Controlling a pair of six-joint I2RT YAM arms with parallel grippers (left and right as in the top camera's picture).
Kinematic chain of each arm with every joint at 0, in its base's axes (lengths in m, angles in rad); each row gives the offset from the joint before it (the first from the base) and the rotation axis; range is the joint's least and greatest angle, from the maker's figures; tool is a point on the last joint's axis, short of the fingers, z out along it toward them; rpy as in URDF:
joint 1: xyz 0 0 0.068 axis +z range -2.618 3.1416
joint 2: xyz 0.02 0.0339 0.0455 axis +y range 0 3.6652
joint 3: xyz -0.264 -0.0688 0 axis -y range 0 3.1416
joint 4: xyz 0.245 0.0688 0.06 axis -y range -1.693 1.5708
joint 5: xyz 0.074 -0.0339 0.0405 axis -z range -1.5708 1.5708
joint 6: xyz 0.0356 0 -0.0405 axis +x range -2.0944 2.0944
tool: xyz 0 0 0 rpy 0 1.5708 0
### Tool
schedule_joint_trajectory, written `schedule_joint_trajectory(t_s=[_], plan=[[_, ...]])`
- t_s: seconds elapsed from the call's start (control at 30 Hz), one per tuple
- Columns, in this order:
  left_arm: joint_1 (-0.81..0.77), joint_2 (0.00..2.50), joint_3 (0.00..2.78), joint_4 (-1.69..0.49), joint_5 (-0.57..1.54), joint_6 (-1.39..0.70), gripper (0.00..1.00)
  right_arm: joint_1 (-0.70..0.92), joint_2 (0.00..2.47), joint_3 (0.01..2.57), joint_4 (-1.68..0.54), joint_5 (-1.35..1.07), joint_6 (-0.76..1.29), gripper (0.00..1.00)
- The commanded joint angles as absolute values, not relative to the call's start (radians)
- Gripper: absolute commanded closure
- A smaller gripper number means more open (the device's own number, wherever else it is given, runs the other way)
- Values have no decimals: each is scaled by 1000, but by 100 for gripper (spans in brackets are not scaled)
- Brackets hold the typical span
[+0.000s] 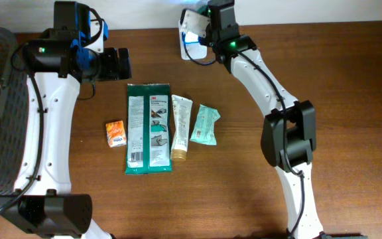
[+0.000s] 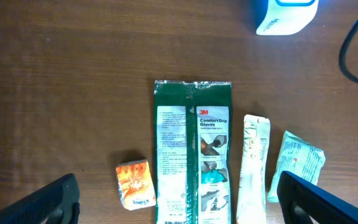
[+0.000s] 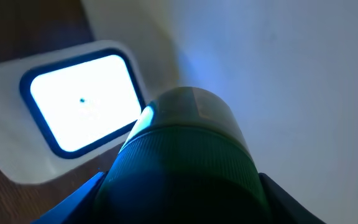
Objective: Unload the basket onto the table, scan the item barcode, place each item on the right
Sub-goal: 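Lift the jar with the right gripper and hold it over the white scanner, then carry the jar to the right side of the table and release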
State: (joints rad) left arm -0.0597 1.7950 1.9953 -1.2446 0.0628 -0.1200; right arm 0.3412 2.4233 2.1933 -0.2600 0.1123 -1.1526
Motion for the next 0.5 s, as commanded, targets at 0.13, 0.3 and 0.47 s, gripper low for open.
schedule_joint_trajectory(t_s=[0.13,0.3,0.47], plan=[[-63,1785,2009,-1244,56,-114,1,355,2418,2215,-198,137,-1335,47],[-63,1785,2009,-1244,56,-114,1,366,2419,2215,-197,136,-1327,47],[-63,1785,2009,-1244,56,-114,1,373,2403,2215,-210,134,-1196,47]])
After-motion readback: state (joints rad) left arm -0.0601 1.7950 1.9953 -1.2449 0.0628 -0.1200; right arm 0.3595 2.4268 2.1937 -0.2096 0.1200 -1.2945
